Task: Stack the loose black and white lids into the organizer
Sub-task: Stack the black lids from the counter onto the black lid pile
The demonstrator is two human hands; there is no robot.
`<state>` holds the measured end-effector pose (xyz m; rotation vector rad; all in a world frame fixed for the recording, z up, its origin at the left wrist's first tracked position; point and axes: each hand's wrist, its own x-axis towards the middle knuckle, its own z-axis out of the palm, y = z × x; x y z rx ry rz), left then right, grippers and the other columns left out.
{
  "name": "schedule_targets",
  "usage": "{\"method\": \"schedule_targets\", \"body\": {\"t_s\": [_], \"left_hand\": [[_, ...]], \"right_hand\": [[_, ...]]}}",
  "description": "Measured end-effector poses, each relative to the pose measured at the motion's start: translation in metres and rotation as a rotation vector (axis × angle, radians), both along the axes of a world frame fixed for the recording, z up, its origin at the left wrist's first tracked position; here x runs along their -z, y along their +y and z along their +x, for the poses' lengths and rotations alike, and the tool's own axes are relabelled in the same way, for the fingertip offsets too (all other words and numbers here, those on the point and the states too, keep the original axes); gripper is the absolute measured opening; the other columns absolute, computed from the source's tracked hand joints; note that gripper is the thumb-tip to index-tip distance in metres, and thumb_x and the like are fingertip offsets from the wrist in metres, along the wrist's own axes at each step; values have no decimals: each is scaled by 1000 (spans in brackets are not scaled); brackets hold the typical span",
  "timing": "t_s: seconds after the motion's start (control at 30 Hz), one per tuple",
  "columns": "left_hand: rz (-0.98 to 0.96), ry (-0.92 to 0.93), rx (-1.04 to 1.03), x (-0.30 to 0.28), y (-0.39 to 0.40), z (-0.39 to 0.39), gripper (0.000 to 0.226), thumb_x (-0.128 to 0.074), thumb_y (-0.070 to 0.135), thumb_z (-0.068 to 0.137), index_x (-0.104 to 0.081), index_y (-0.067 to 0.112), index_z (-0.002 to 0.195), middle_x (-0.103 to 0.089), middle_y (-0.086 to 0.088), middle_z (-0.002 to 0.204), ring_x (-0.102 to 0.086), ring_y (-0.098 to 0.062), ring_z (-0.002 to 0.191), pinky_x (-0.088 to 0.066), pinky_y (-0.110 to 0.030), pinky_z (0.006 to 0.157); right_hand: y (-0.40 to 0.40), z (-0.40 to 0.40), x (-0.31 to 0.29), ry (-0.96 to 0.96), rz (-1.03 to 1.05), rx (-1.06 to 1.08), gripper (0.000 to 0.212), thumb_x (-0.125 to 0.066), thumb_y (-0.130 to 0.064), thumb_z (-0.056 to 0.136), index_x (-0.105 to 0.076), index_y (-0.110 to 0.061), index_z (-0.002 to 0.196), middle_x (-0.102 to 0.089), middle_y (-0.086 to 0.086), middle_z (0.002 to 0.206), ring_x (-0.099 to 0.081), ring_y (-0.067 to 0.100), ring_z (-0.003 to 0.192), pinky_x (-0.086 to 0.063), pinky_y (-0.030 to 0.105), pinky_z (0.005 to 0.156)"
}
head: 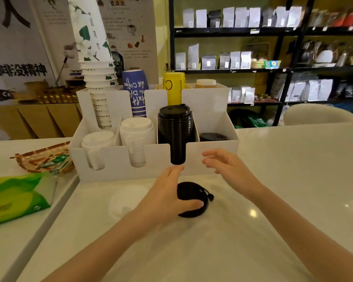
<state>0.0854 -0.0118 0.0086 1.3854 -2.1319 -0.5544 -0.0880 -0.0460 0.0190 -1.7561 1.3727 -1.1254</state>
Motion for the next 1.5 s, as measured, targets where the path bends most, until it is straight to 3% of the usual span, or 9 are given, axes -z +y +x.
{"method": "schedule_targets", "body": {"t_s": [0.17,0.27,0.5,0.63,0.87,1.1,1.2,1.37,1.5], "left_hand": [[87,-36,-13,14,6,-10,94,-71,39,68,-13,21,140,-17,2,152,-18,-15,138,-22,-27,109],[54,-12,-42,22,9,-12,89,-71,34,68,-18,19,138,-25,2,146,-25,-15,133,-24,-20,102],[33,56,-38,30,11,-11,62,-68,25,70,-37,20,123,-44,2,124,-42,-13,113,-31,-17,86],[43,63,-48,28,8,-9,62,-70,27,69,-40,21,123,-50,0,126,-46,-17,114,-38,-22,88],[62,16,-67,18,8,-15,87,-72,41,67,-24,21,137,-39,0,138,-37,-16,124,-28,-19,90],[-50,245,-75,-15,-3,-14,76,-79,42,55,-42,27,120,-53,4,118,-52,-11,105,-43,-19,83],[-154,314,-81,-33,-11,-13,70,-80,43,54,-44,32,112,-53,8,112,-50,-2,96,-42,-13,76],[-328,362,-154,-67,-32,-16,77,-80,43,53,-44,28,119,-52,5,118,-50,-10,105,-45,-25,88],[-426,395,-206,-87,-52,-16,74,-80,38,55,-45,23,119,-49,8,112,-45,-8,103,-40,-20,84]], "right_hand": [[15,3,21,57,57,-6,26,-44,-22,90,-60,-18,111,-63,-1,105,-55,10,96,-41,16,78],[19,3,28,84,69,-7,26,-42,-27,91,-60,-20,109,-63,-4,100,-56,11,96,-38,11,79],[20,4,32,136,57,-5,20,-42,-30,90,-59,-23,97,-68,4,94,-63,20,89,-48,31,81],[18,1,32,74,89,-17,21,-41,-30,91,-60,-22,97,-67,1,94,-63,12,86,-47,20,74],[19,-3,24,46,-16,17,20,-44,-23,90,-64,-20,92,-68,-2,84,-61,9,79,-45,8,63],[16,-8,-14,-37,-175,54,23,-42,-18,91,-65,-17,93,-65,-9,80,-59,-10,72,-42,0,63],[9,-7,-38,-68,-249,43,23,-43,-18,91,-66,-17,93,-67,-7,85,-61,-2,80,-44,3,69],[-13,-1,-76,-53,-362,54,24,-42,-18,91,-65,-18,97,-67,-4,91,-60,6,93,-47,14,79],[-37,5,-92,-113,-417,57,23,-43,-18,90,-65,-19,98,-65,-12,89,-60,3,93,-46,15,83]]}}
